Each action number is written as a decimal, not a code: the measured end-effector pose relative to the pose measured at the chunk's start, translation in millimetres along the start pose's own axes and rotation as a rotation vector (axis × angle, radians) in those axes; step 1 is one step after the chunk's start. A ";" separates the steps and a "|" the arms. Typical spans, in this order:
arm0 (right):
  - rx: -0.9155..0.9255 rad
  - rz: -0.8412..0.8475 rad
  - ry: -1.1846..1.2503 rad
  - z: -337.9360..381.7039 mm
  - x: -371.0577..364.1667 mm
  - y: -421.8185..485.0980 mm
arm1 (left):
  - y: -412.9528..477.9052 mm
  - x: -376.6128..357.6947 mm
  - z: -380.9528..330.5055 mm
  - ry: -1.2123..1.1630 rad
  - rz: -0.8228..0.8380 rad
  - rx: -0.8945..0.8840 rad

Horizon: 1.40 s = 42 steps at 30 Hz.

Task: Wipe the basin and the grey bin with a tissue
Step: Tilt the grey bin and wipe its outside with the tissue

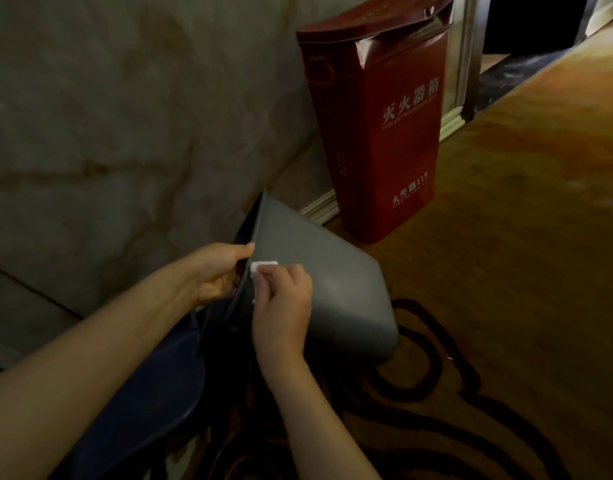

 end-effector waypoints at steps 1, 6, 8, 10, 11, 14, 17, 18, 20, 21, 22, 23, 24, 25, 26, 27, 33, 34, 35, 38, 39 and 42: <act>-0.058 0.006 0.005 -9.5 1.4 9.7 | 1.1 1.5 1.7 0.016 0.005 0.001; -0.485 -0.037 -0.150 -102.3 27.8 43.6 | 1.8 7.0 6.0 0.077 0.021 -0.001; -0.603 -0.065 -0.213 -133.4 39.1 46.9 | 1.0 8.7 6.8 0.084 0.017 0.003; -0.692 -0.079 -0.238 -155.9 48.3 48.1 | 0.0 10.7 7.0 0.076 0.008 0.006; -0.719 -0.080 -0.240 -164.2 51.5 48.7 | -0.1 12.2 7.7 0.077 -0.001 0.006; -0.789 -0.078 -0.228 -178.9 56.7 51.2 | -0.1 16.0 9.5 0.079 -0.031 0.004; -0.794 -0.081 -0.236 -180.4 54.9 53.3 | 3.4 16.3 0.2 0.037 -0.051 -0.044; -0.775 -0.080 -0.246 -179.5 52.7 53.3 | 5.0 15.7 -5.5 0.008 -0.060 -0.063; -0.751 -0.086 -0.255 -178.1 48.9 51.7 | 11.0 16.6 -14.1 0.005 -0.100 -0.085; -0.756 -0.094 -0.257 -177.3 47.9 50.6 | 14.8 17.8 -16.6 0.029 -0.120 -0.097; -0.763 -0.102 -0.257 -174.8 47.1 49.5 | 17.0 19.0 -17.8 0.056 -0.133 -0.110; -0.759 -0.106 -0.258 -170.3 45.3 48.9 | 18.6 20.9 -17.9 0.086 -0.143 -0.122; -0.733 -0.100 -0.262 -163.1 41.3 48.8 | 20.1 23.4 -17.5 0.117 -0.147 -0.127; -0.686 -0.082 -0.267 -152.8 35.3 48.5 | 21.6 25.8 -16.5 0.141 -0.145 -0.129; -0.623 -0.057 -0.264 -139.5 27.2 48.1 | 22.3 27.9 -15.9 0.150 -0.140 -0.132; -0.549 -0.029 -0.244 -123.7 17.1 47.2 | 22.5 29.5 -15.4 0.147 -0.138 -0.137; 0.009 0.078 -0.016 -14.3 -40.4 31.4 | 18.7 31.8 -8.6 0.183 -0.087 -0.174; 0.074 0.079 0.000 -5.0 -43.4 30.9 | 17.2 31.9 -7.1 0.191 -0.086 -0.192; 0.114 0.079 0.005 -1.4 -44.9 33.1 | 16.0 32.1 -5.1 0.200 -0.086 -0.209; 0.033 0.042 -0.021 -21.0 -37.8 54.1 | 10.9 31.5 1.9 0.220 -0.049 -0.224; -0.055 0.012 -0.032 -35.8 -32.1 63.2 | 9.7 31.2 3.7 0.219 -0.035 -0.226; -0.366 -0.061 -0.124 -94.3 -8.6 78.9 | 7.7 33.1 6.5 0.195 -0.028 -0.214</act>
Point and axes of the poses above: each hand's wrist, its own y-axis towards the middle knuckle, its own x-axis out of the back of the hand, z = x × y, the point moved 4 cm from there along y, towards the middle knuckle, and after that the axes turned 10 degrees about -y, right-handed, at the moved point
